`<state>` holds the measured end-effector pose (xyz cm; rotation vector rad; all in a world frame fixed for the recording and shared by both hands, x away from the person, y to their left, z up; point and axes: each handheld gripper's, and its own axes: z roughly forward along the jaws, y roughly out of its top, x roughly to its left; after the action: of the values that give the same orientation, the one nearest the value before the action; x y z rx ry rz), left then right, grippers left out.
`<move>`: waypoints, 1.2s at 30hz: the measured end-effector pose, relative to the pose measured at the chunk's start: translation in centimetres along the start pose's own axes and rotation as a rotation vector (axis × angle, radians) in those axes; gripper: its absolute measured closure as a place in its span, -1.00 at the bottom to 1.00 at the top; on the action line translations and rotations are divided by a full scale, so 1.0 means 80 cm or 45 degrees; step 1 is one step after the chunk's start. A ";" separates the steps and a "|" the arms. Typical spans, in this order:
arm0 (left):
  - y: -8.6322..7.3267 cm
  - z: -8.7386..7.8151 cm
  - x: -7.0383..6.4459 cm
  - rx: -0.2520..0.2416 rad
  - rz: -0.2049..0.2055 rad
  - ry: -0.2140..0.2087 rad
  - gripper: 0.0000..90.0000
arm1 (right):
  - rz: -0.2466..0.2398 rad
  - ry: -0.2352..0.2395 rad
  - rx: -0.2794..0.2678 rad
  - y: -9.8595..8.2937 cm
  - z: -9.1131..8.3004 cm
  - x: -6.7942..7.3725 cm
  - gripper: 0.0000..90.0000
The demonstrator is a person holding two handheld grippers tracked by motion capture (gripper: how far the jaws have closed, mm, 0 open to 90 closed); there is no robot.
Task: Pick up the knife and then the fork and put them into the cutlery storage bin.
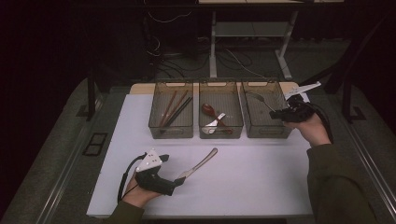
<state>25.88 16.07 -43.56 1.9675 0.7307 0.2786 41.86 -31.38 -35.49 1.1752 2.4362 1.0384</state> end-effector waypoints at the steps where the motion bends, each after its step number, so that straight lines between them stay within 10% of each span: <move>1: 0.000 0.000 0.000 0.000 0.000 -0.002 -1.00 | 0.010 -0.008 0.005 0.001 0.002 -0.004 0.90; 24: -0.002 0.004 -0.002 0.030 0.005 -0.033 -1.00 | 0.083 -0.095 0.186 0.000 0.056 -0.046 0.90; 36: -0.002 0.004 -0.002 0.032 0.008 -0.037 -1.00 | 0.091 -0.118 0.113 0.003 0.050 -0.043 0.46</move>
<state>25.86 15.79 -43.84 1.9937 0.7126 0.2457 46.20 -31.93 -38.53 1.3174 2.4069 0.8822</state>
